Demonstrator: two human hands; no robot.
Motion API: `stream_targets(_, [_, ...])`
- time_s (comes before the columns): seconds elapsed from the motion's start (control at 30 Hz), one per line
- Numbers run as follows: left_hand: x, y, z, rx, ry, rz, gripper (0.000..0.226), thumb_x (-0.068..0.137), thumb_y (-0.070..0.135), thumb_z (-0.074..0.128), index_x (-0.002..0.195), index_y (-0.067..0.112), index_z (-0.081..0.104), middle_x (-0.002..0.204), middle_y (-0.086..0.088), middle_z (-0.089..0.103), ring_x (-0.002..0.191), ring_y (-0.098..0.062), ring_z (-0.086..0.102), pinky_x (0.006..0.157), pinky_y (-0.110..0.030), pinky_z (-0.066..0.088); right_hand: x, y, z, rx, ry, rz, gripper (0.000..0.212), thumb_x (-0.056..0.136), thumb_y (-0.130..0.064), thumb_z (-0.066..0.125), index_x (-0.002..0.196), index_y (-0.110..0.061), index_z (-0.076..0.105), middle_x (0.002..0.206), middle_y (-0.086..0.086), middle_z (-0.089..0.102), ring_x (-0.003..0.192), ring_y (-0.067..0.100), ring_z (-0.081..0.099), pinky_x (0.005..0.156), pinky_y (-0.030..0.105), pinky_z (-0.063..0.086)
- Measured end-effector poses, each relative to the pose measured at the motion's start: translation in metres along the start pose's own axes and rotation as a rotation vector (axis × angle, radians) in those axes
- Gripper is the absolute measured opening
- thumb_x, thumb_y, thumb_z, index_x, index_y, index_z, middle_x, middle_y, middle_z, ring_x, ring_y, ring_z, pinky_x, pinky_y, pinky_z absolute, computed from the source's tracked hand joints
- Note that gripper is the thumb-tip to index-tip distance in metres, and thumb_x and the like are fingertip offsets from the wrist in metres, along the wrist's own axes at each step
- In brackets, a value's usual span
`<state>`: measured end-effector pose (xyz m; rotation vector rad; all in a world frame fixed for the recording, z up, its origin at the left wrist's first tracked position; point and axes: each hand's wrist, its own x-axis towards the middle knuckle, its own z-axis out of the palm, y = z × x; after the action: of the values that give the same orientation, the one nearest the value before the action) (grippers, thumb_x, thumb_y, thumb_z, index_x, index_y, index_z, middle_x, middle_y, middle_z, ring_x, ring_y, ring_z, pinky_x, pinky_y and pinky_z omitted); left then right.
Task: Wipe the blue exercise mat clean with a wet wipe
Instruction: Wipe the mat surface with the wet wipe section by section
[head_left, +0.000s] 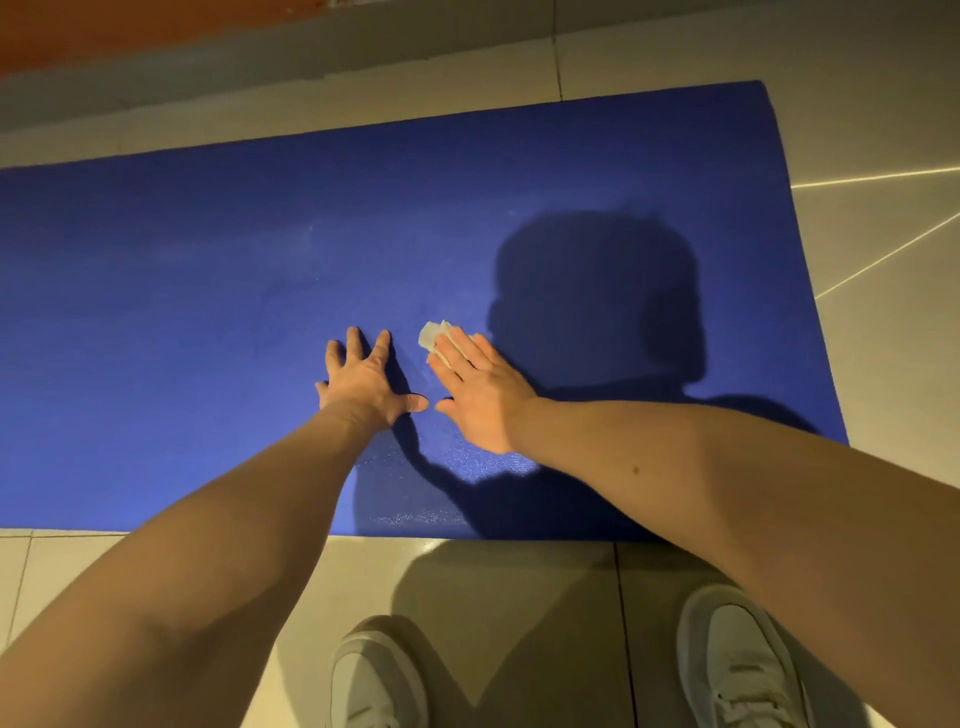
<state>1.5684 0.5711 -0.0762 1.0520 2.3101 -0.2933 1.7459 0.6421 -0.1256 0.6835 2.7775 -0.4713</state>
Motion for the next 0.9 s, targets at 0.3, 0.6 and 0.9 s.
stream_targets(0.3, [0.000, 0.000, -0.004, -0.003, -0.040, 0.003, 0.121, 0.071, 0.067, 0.076, 0.159, 0.039, -0.002, 0.166, 0.006, -0.017, 0.152, -0.030, -0.013, 0.118, -0.059, 0.025, 0.025, 0.093, -0.048, -0.068, 0.109, 0.352, 0.069, 0.108, -0.047, 0.027, 0.163, -0.011, 0.008, 0.171, 0.005, -0.009, 0.157, 0.028, -0.009, 0.127, 0.047, -0.005])
stream_targets(0.6, [0.010, 0.000, -0.023, 0.078, -0.107, 0.031, 0.100, 0.086, 0.059, 0.068, 0.160, 0.034, 0.006, 0.165, 0.002, -0.003, 0.150, -0.033, 0.002, 0.115, -0.054, 0.033, 0.044, 0.018, -0.022, 0.149, 0.105, 0.159, 0.073, 0.107, -0.043, 0.040, 0.161, -0.001, 0.014, 0.170, 0.013, -0.005, 0.157, 0.030, -0.011, 0.127, 0.044, 0.001])
stream_targets(0.9, [0.048, 0.000, -0.054, -0.029, 0.044, -0.004, 0.093, 0.081, 0.051, 0.078, 0.155, 0.024, 0.027, 0.162, 0.001, 0.015, 0.150, -0.031, 0.006, 0.110, -0.057, 0.040, 0.039, 0.082, -0.065, -0.052, -0.023, 0.205, 0.077, 0.108, -0.051, 0.027, 0.162, -0.010, -0.010, 0.167, 0.001, -0.027, 0.155, 0.020, -0.021, 0.127, 0.041, -0.005])
